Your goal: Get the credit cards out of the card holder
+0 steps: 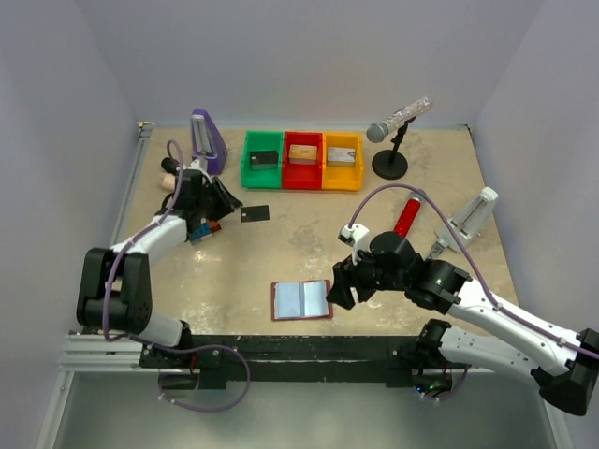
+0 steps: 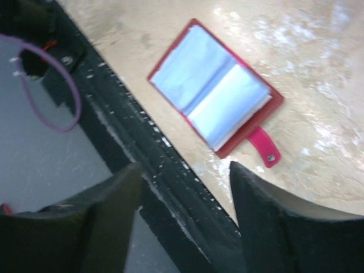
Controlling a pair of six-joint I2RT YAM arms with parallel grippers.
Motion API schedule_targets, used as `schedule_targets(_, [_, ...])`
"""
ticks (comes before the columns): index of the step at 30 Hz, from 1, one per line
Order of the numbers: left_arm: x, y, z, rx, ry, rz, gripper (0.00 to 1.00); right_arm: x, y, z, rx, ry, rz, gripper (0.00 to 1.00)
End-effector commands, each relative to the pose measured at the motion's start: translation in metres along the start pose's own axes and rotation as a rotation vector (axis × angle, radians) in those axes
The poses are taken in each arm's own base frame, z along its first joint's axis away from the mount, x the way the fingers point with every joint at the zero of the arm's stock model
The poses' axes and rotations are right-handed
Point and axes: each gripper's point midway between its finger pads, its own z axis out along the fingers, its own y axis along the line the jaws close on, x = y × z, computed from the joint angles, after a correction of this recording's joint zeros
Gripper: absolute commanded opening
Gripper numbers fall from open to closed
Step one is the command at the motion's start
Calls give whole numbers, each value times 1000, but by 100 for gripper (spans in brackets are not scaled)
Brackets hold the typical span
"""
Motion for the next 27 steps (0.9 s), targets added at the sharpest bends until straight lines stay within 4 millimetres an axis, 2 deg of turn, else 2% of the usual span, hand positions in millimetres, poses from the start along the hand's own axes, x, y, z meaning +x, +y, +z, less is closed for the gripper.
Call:
schedule_targets(1, [11, -33, -34, -6, -133, 70, 39, -4, -38, 8, 212, -59, 127, 77])
schedule_targets(3, [35, -18, -52, -144, -166, 70, 41, -2, -44, 13, 226, -59, 176, 81])
schedule_targets(5, [43, -21, -74, -170, -244, 83, 47, 3, -50, 20, 244, -34, 213, 83])
schedule_targets(8, [72, -21, -89, -183, -187, 40, 64, 13, -59, 27, 280, 14, 250, 81])
schedule_targets(11, [96, -27, -98, -115, -108, 0, 80, 21, -67, 33, 306, 16, 279, 78])
schedule_targets(16, [139, -46, -111, 59, -46, 35, 84, 39, -81, 44, 359, 55, 341, 70])
schedule_targets(22, [189, -38, -122, -11, 70, 110, 84, 61, -94, 60, 417, 122, 419, 65])
schedule_targets(27, [210, -22, -120, 2, 106, 90, 83, 71, -102, 71, 453, 186, 443, 58])
